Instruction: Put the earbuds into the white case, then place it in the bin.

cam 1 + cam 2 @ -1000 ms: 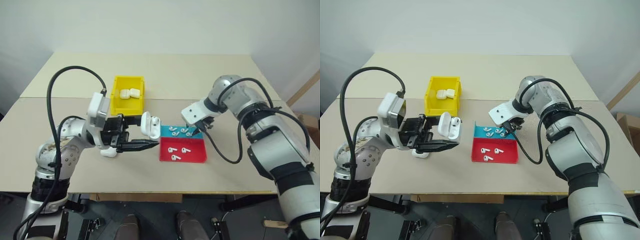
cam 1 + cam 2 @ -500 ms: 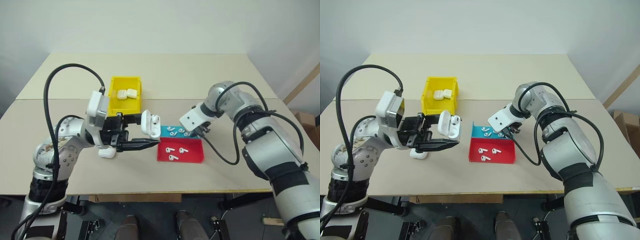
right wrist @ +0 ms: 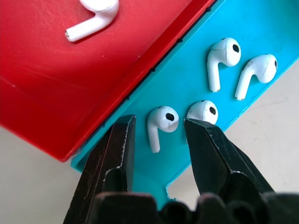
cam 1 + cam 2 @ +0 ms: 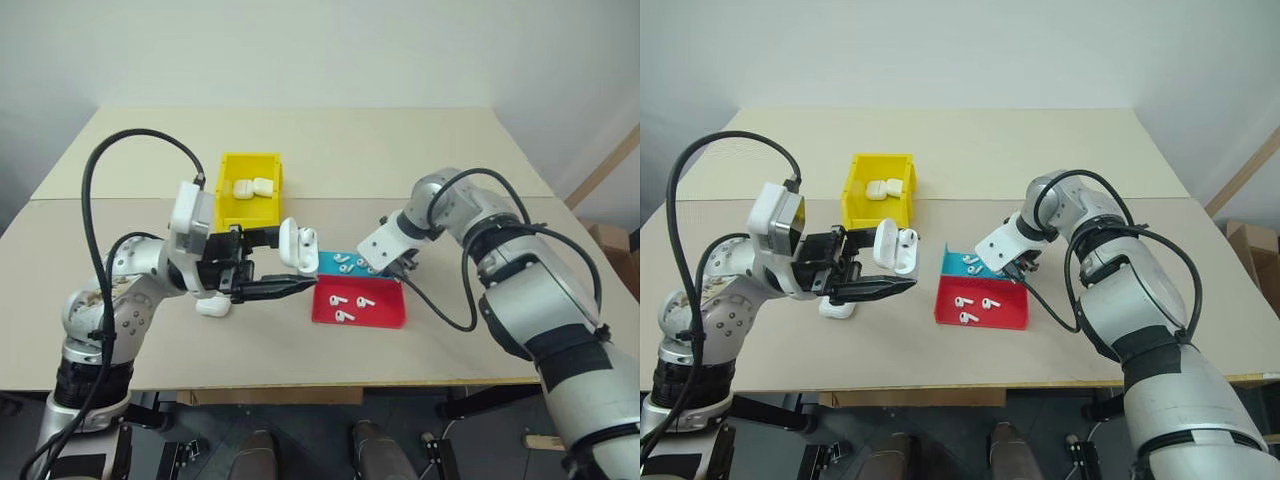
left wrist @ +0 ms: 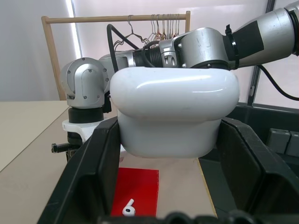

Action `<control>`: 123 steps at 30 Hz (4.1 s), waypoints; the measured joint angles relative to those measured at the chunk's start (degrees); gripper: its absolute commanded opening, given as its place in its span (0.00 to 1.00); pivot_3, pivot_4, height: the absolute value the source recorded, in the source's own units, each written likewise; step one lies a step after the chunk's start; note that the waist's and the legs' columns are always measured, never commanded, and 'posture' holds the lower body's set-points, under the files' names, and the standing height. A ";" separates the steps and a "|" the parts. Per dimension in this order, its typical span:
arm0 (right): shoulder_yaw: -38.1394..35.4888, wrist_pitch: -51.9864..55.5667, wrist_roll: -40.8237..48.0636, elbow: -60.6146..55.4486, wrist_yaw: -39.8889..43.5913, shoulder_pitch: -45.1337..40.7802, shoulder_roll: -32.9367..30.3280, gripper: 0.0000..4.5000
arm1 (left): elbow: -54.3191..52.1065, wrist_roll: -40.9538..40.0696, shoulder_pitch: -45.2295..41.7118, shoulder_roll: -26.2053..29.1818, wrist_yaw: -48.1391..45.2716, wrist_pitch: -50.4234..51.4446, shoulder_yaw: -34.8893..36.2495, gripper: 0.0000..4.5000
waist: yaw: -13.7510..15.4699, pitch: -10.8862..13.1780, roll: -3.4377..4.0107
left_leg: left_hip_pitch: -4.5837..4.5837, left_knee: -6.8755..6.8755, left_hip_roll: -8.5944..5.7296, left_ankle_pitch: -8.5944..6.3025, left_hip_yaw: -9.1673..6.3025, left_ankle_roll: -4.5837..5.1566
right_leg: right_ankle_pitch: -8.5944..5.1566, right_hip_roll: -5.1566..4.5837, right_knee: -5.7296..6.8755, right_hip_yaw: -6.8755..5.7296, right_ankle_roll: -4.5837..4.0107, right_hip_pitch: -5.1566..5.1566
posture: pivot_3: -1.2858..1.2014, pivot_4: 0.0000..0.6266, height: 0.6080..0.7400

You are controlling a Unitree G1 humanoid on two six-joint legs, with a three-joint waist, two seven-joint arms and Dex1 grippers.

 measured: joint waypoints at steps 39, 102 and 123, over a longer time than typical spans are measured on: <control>-3.36 1.03 -0.97 1.24 -2.41 0.87 -0.43 0.14 | -1.63 -0.03 1.76 1.27 1.46 -0.04 0.48 0.62 | -0.06 0.00 0.00 | 0.18 0.00 -0.01 0.00 0.01 -0.01 | -0.02 0.01 0.17 0.03 -0.01 0.08 | 0.52 0.24 1.00; -40.12 96.84 98.23 -101.30 -41.62 39.32 -9.03 0.14 | 5.87 -1.01 -7.55 -2.72 -3.43 2.58 -4.16 0.62 | 0.96 0.02 0.04 | -0.09 0.01 -0.02 -0.01 -0.07 0.02 | -0.06 0.02 -0.11 -0.03 0.08 0.05 | 0.52 0.24 1.00; -40.27 94.68 97.88 -101.73 -37.48 41.68 -13.05 0.74 | 6.97 0.23 -7.51 -3.45 -3.56 2.49 -4.15 0.62 | 1.50 0.02 0.04 | -0.11 0.02 -0.02 -0.01 -0.07 0.02 | -0.06 0.01 -0.15 -0.03 0.08 0.06 | 0.52 0.24 1.00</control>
